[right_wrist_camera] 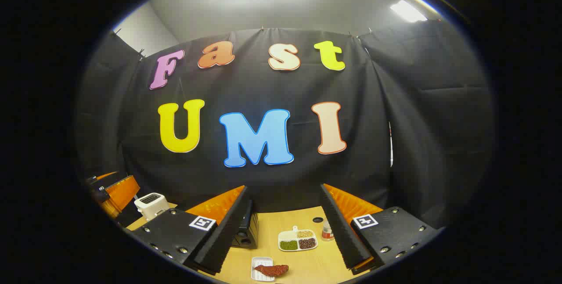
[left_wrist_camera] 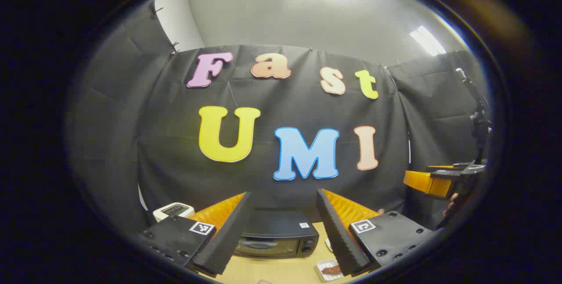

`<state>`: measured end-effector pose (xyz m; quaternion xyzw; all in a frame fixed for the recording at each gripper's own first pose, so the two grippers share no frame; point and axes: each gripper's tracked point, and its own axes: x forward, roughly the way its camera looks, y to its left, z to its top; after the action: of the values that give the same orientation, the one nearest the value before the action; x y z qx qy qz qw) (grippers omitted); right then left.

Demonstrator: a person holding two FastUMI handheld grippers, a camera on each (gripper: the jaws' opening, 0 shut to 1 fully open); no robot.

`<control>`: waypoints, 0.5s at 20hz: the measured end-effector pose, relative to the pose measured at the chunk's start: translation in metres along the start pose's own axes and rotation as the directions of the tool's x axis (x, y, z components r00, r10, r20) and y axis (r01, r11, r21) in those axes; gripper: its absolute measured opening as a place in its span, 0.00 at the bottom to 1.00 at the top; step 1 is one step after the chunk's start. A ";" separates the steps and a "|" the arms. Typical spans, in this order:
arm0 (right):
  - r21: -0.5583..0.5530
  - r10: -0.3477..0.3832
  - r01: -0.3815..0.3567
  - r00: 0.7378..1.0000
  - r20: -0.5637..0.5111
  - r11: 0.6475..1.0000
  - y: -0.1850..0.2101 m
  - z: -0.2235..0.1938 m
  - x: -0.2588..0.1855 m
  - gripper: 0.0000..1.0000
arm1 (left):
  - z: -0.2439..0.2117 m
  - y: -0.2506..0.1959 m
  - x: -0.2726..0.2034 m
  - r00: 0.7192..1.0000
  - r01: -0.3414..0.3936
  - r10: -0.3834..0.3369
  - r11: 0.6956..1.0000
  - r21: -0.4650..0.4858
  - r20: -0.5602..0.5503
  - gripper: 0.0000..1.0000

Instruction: Open the electric oven with the left hand, put the food in, and close the electric oven.

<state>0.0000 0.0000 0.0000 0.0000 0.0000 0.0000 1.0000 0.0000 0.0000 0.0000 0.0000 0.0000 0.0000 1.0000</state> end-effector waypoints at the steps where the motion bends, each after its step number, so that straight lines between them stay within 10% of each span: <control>1: -0.004 -0.012 0.012 1.000 0.002 1.000 0.000 -0.001 0.001 0.98 | 0.002 0.004 0.000 1.000 0.007 -0.007 1.000 -0.002 0.006 0.99; 10: -0.018 0.017 -0.016 0.999 0.039 1.000 0.007 0.010 0.009 0.98 | -0.005 0.010 0.012 1.000 -0.026 0.026 1.000 -0.008 -0.002 0.99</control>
<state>0.0087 0.0066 0.0099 -0.0088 -0.0196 0.0084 0.9997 0.0121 0.0105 -0.0047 -0.0041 0.0008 0.0132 0.9999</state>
